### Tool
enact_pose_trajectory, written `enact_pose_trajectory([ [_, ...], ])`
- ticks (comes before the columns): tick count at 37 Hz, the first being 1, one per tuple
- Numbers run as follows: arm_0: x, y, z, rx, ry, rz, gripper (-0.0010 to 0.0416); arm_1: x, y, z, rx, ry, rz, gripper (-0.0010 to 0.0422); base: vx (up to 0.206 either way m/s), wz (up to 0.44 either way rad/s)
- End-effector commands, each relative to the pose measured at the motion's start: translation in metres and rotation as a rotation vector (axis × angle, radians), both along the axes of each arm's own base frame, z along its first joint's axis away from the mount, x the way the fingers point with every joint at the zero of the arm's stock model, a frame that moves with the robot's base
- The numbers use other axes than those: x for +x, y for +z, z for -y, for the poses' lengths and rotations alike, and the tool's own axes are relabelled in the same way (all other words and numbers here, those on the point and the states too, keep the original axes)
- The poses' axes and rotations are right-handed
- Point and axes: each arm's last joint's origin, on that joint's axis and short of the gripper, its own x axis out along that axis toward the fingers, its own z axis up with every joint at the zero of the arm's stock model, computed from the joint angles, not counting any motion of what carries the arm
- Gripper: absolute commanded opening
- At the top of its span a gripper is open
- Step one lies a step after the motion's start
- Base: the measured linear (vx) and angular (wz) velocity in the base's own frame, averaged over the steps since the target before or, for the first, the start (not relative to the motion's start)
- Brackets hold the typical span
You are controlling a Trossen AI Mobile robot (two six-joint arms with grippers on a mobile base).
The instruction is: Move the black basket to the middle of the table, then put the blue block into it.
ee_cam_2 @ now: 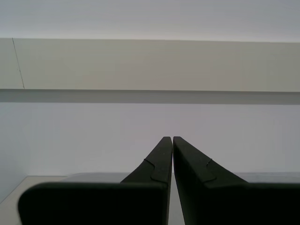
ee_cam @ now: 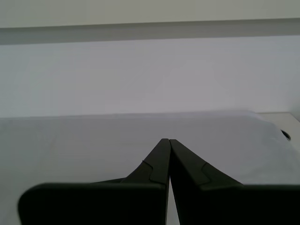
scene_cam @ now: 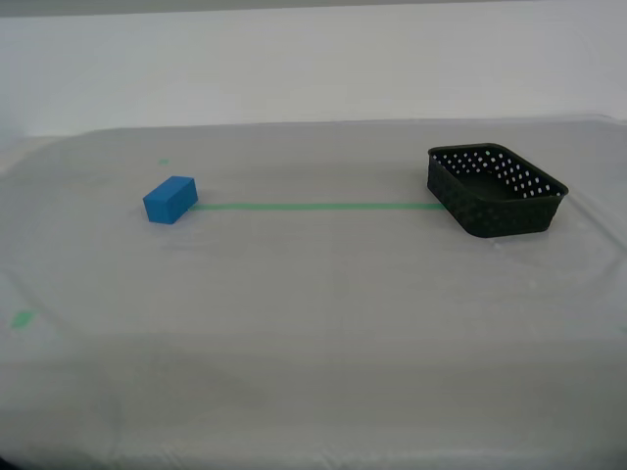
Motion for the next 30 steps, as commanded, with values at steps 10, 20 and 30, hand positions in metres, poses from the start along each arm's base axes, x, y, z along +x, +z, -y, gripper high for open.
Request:
enact_pose_trajectory([
  [10, 0.001, -0.005, 0.0, 0.005, 0.012, -0.063, -0.0001, 0.0, 0.001, 0.0, 0.002, -0.002, 0.006, 0.0, 0.0, 0.0],
  [20, 0.0, -0.005, 0.0, 0.007, 0.012, -0.113, -0.0001, 0.0, 0.001, 0.0, 0.002, -0.002, 0.006, 0.0, 0.0, 0.0],
  [30, 0.0, 0.004, -0.001, -0.003, 0.018, -0.184, -0.0001, 0.0, 0.001, 0.0, 0.002, -0.002, 0.006, 0.0, 0.0, 0.0],
])
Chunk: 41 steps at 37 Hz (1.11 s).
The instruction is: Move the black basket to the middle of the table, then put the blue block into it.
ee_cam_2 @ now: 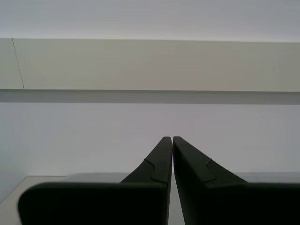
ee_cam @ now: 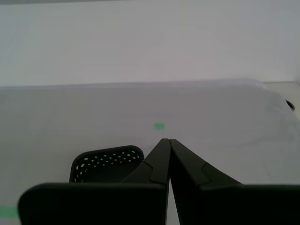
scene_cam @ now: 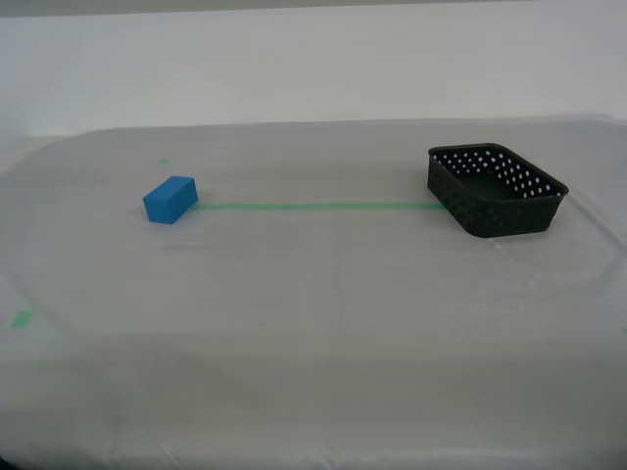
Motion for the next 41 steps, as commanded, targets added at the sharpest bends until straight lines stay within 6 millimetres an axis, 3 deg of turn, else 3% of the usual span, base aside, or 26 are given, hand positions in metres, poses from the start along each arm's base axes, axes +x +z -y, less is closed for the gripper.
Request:
enact_pose_trajectory([
  [1, 0.001, 0.004, 0.0, -0.006, 0.011, -0.037, -0.0001, 0.0, 0.001, 0.0, 0.002, -0.001, 0.006, 0.0, 0.0, 0.0],
  [13, 0.011, 0.016, -0.002, 0.023, 0.077, -0.198, -0.0001, 0.0, 0.001, 0.0, 0.002, -0.002, 0.006, 0.0, 0.0, 0.0],
  [41, 0.078, 0.041, -0.004, 0.002, 0.114, -0.678, -0.0001, 0.0, 0.001, 0.0, 0.002, -0.002, 0.006, 0.0, 0.0, 0.0],
])
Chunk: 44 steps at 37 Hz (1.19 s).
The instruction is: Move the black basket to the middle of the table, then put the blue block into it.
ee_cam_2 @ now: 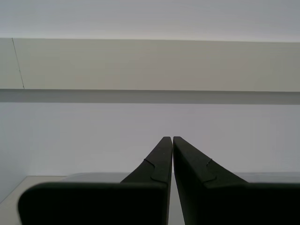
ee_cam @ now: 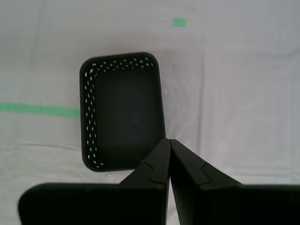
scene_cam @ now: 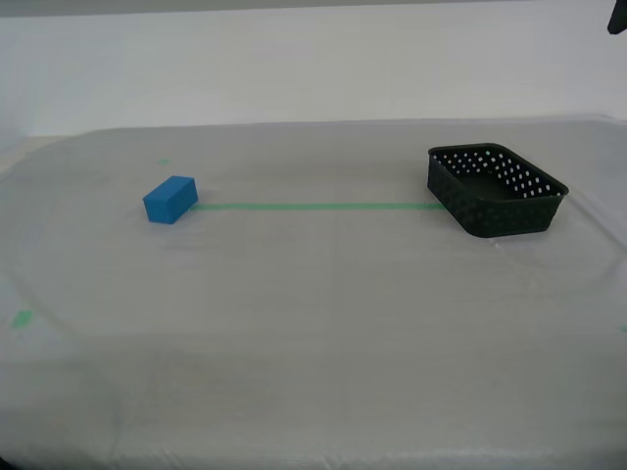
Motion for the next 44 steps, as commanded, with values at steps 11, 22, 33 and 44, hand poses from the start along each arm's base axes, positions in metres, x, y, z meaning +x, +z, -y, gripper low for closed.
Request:
enact_pose_trajectory([
  [11, 0.031, 0.003, -0.002, -0.03, 0.075, -0.173, -0.0001, 0.0, 0.001, 0.0, 0.002, -0.002, 0.006, 0.0, 0.0, 0.0],
  [22, 0.055, 0.002, -0.003, -0.037, 0.132, -0.227, -0.0001, 0.0, 0.001, 0.0, 0.002, -0.002, 0.006, 0.0, 0.0, 0.0],
  [33, 0.074, -0.011, -0.005, -0.037, 0.146, -0.287, -0.0001, 0.0, 0.001, 0.0, 0.002, -0.002, 0.006, 0.0, 0.0, 0.0],
  [44, 0.086, -0.038, -0.008, -0.041, 0.191, -0.352, 0.0, 0.0, 0.001, 0.0, 0.002, -0.002, 0.006, 0.0, 0.0, 0.0],
])
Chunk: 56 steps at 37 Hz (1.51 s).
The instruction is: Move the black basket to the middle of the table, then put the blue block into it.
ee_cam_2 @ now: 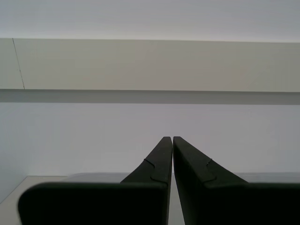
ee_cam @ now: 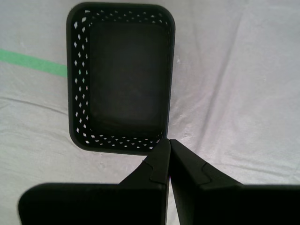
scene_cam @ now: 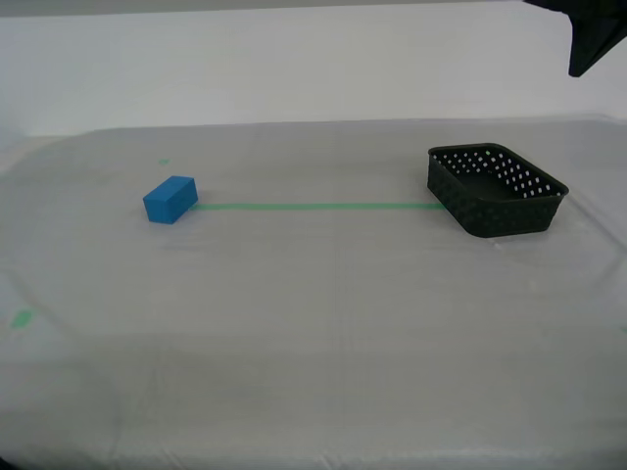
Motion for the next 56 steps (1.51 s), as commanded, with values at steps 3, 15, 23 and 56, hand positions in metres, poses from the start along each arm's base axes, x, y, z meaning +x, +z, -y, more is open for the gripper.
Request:
enact_pose_trajectory([
  [3, 0.007, -0.014, -0.004, 0.005, 0.025, -0.016, 0.0, 0.0, 0.001, 0.0, 0.002, -0.002, 0.006, 0.0, 0.0, 0.0],
  [15, 0.019, -0.022, -0.009, 0.006, 0.034, 0.04, 0.0, 0.0, 0.001, 0.0, 0.002, -0.002, 0.006, 0.0, 0.0, 0.0],
  [23, 0.02, -0.022, -0.01, 0.006, 0.033, 0.055, 0.0014, 0.0, 0.001, 0.0, 0.002, -0.002, 0.006, 0.0, 0.0, 0.0],
  [56, 0.02, -0.021, -0.027, 0.052, 0.046, 0.058, 0.0097, 0.0, 0.001, 0.0, 0.002, -0.002, 0.005, 0.0, 0.0, 0.0],
])
